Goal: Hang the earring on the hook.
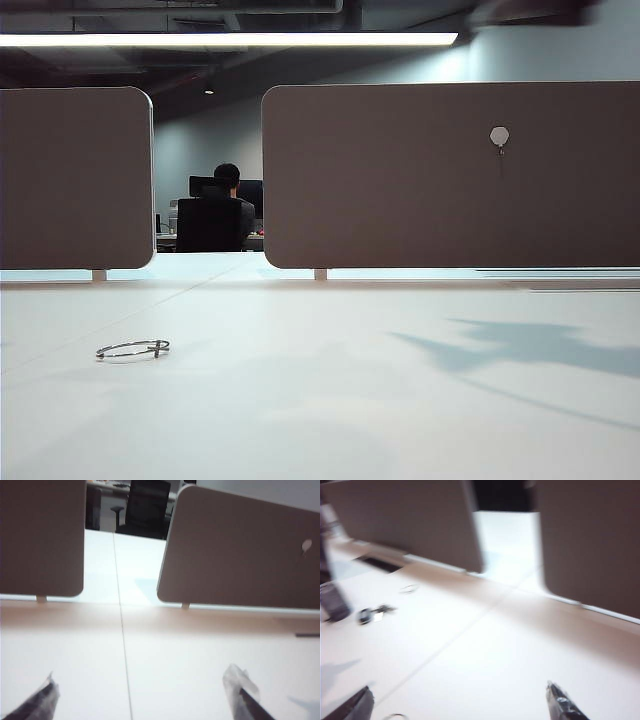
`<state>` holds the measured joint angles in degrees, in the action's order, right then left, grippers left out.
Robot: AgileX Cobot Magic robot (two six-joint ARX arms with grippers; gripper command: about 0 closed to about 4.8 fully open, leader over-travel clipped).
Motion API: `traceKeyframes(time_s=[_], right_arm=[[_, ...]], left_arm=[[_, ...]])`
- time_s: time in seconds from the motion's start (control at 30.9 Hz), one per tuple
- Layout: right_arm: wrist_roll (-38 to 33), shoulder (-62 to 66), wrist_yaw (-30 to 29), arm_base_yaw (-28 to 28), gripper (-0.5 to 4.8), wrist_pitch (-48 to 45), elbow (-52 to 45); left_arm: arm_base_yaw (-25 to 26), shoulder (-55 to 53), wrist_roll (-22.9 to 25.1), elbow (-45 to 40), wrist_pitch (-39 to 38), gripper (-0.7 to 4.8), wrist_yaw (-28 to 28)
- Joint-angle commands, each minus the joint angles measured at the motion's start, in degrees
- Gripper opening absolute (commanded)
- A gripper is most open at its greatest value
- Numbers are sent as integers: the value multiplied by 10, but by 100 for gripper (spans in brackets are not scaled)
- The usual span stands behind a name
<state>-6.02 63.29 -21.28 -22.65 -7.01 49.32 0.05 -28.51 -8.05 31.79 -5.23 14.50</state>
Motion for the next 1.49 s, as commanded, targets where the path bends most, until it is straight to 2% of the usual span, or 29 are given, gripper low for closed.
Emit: traceKeyframes(time_s=[0.03, 0.13, 0.23, 0.32, 0.39, 0.49, 0.52, 0.62, 0.68, 0.81, 0.94, 1.1, 1.3, 1.49], right_arm=[[1, 92, -19, -38, 463, 33, 58], [0, 178, -36, -65, 463, 73, 115], [0, 247, -35, -87, 462, 117, 164], [-1, 300, -50, -105, 462, 148, 199], [-5, 329, -62, -120, 461, 166, 219], [-7, 358, -59, -142, 449, 179, 231], [-7, 368, -56, -151, 448, 175, 231], [-12, 393, -54, -171, 413, 171, 231], [-12, 409, -48, -180, 408, 171, 231], [-12, 444, -4, -199, 409, 150, 231], [-12, 473, 9, -212, 409, 123, 231], [-12, 502, 71, -230, 409, 80, 231], [-12, 515, 165, -257, 408, 25, 234], [-12, 530, 188, -268, 408, 35, 235]], left_arm=[[0, -16, 23, 2, -53, 479, 3], [0, -21, 29, 2, -103, 479, -11], [0, -22, 75, 2, -153, 479, -30], [-1, -26, 99, 2, -180, 479, -31], [-1, -26, 98, 2, -186, 479, -28], [-8, -33, 94, 2, -182, 479, 52], [-15, -36, 90, 2, -182, 479, 63], [-54, -57, 73, 2, -197, 479, 57], [-75, -71, 72, 2, -213, 479, 57], [-117, -94, 73, 2, -235, 479, 40], [-141, -96, 73, 2, -230, 479, 11], [-143, -96, 74, 2, -240, 479, 5], [-143, -96, 97, 3, -328, 479, -9], [-143, -94, 97, 3, -327, 479, -14]])
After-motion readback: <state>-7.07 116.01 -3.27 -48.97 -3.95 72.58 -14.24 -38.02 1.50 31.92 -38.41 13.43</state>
